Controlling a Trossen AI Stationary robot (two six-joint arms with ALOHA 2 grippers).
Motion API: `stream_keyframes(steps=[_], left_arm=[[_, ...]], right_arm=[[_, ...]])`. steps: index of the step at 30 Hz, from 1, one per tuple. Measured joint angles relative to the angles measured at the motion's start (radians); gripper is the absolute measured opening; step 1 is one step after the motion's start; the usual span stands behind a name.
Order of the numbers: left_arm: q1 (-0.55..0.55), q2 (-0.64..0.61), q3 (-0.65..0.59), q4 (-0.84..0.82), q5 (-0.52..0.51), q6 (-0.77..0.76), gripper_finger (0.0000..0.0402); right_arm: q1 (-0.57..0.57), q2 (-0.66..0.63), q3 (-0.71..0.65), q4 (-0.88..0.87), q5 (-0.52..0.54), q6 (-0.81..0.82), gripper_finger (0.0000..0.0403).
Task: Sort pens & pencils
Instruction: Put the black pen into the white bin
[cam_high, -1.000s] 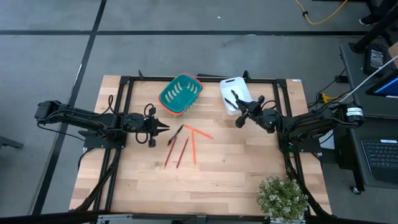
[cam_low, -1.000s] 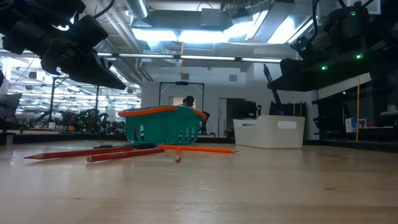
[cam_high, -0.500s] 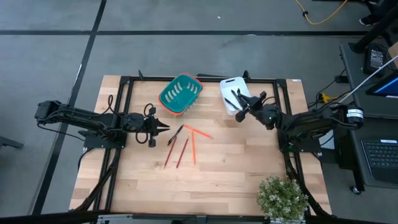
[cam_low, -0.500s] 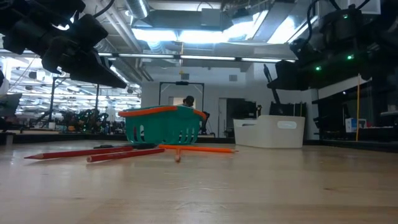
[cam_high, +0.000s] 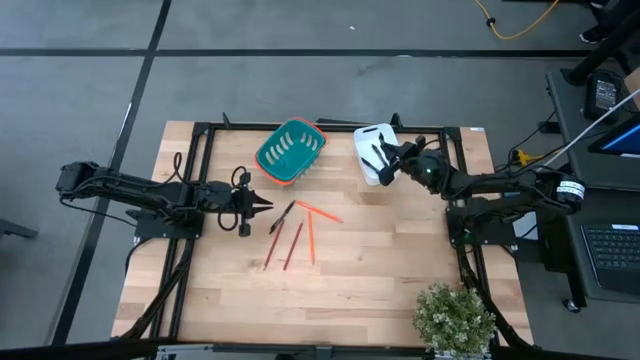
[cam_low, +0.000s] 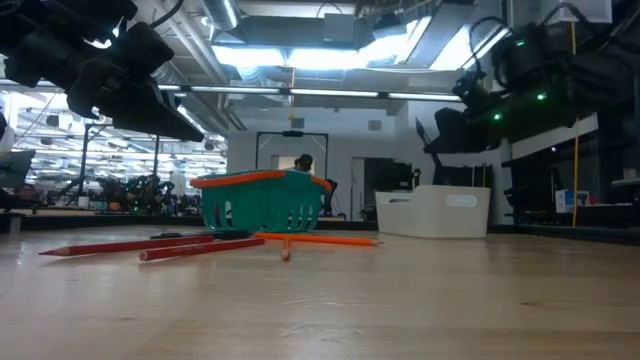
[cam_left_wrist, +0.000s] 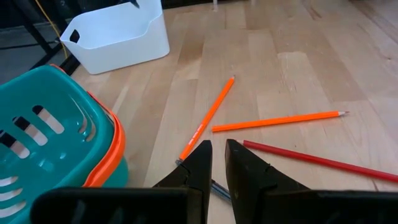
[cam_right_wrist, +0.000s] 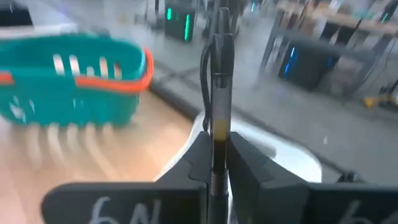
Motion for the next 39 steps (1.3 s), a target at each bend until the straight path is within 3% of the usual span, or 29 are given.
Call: stream_keyframes(steps=[6,10,13,33,39], left_arm=[[0.000,0.000,0.000,0.000,0.000,0.000,0.0041],[0.000,0.000,0.000,0.000,0.000,0.001,0.0041],[0.000,0.000,0.000,0.000,0.000,0.001,0.0041],[0.000,0.000,0.000,0.000,0.000,0.001,0.0041],[0.000,0.000,0.000,-0.001,0.000,-0.001,0.0041]], right_arm=[[-0.036,0.000,0.128,-0.295,-0.063,0.002,0.0031],[-0.067,0.002,0.225,-0.518,-0.162,0.011,0.0031],[-0.082,0.015,0.288,-0.647,-0.167,0.022,0.0031],[-0.138,0.332,0.598,-1.080,-0.293,-0.032,0.0031],[-0.139,0.396,0.659,-1.104,-0.293,-0.057,0.0031]])
